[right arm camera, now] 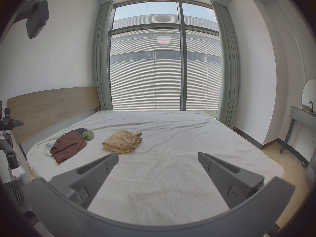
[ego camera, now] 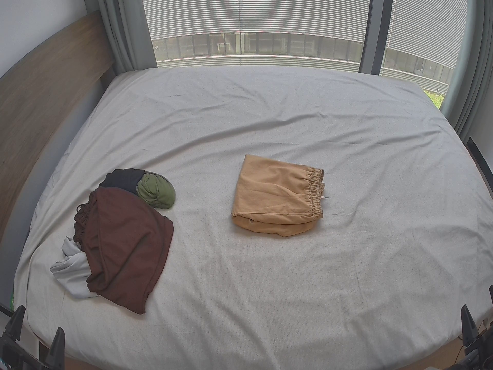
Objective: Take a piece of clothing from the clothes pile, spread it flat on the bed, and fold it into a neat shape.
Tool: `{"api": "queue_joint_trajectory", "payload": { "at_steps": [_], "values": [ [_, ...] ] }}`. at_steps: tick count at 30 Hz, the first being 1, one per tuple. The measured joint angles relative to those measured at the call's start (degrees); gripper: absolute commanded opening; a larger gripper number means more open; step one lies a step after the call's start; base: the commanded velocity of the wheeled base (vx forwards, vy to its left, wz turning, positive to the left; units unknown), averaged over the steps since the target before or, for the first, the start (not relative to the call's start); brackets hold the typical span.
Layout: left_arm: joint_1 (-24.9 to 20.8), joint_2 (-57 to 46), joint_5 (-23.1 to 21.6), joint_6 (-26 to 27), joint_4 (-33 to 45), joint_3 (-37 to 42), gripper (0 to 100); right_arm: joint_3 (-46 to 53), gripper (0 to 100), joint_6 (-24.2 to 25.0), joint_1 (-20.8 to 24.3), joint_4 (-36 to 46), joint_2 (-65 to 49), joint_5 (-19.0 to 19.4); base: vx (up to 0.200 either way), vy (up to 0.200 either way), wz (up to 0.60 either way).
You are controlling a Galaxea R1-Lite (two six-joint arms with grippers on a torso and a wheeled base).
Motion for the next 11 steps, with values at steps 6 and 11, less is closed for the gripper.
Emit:
{"api": "queue_joint_trajectory", "payload": {
  "at_steps": [6, 11],
  "values": [
    [0.06, -0.02, 0.40, -0.29, -0.06, 0.00, 100, -0.02, 100, 0.09, -0.09, 0.02, 0.02, 0.04, 0.000, 0.000, 0.00],
    [0.06, -0.02, 0.44, -0.32, -0.13, 0.00, 100, -0.02, 100, 0.09, -0.11, 0.05, 0.02, 0.04, 0.000, 0.000, 0.00]
  ]
}}
